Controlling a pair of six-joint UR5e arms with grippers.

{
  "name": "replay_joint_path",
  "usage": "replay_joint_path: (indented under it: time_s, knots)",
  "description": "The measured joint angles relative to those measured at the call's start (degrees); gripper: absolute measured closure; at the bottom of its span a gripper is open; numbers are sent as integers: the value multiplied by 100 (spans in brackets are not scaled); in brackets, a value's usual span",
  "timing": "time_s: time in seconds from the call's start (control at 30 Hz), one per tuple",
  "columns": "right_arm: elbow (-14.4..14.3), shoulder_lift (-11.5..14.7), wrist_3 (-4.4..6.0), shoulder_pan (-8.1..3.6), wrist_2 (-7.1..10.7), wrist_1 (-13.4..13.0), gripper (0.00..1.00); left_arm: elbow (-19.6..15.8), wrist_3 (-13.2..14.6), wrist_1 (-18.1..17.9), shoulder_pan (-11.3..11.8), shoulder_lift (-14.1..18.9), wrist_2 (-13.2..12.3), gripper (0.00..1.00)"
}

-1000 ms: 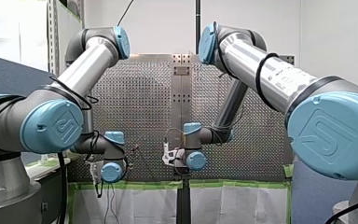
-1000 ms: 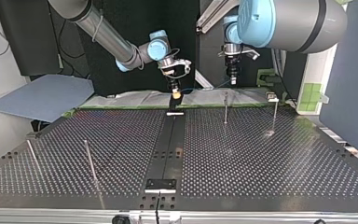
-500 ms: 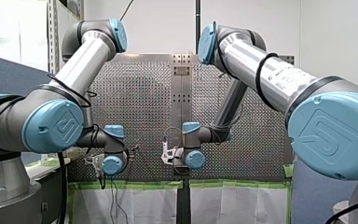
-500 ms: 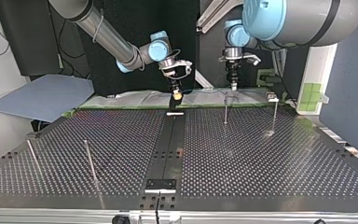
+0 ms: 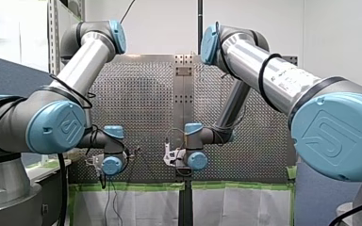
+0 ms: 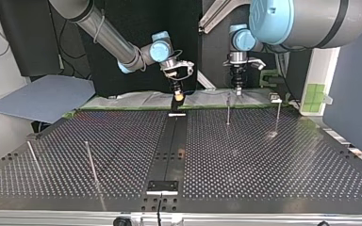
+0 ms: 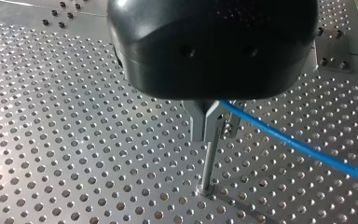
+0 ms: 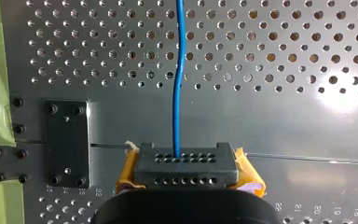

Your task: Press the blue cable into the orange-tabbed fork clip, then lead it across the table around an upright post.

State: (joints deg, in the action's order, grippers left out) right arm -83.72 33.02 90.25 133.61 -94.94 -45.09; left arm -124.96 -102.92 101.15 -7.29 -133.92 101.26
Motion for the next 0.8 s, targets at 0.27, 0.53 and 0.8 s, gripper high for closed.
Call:
replay_joint_path:
  time_s: [0.27,0.53,0.8]
  knots:
    - [0,-2,-5,-18,-31,-52,100,32,-57,6,92,-4,-183,100]
    - [0,-14,22,-24,-33,-85,100,137,-91,3,142,-225,-288,100]
    - [0,-32,16,-47,-29,-88,100,283,-43,119,188,-377,-367,100]
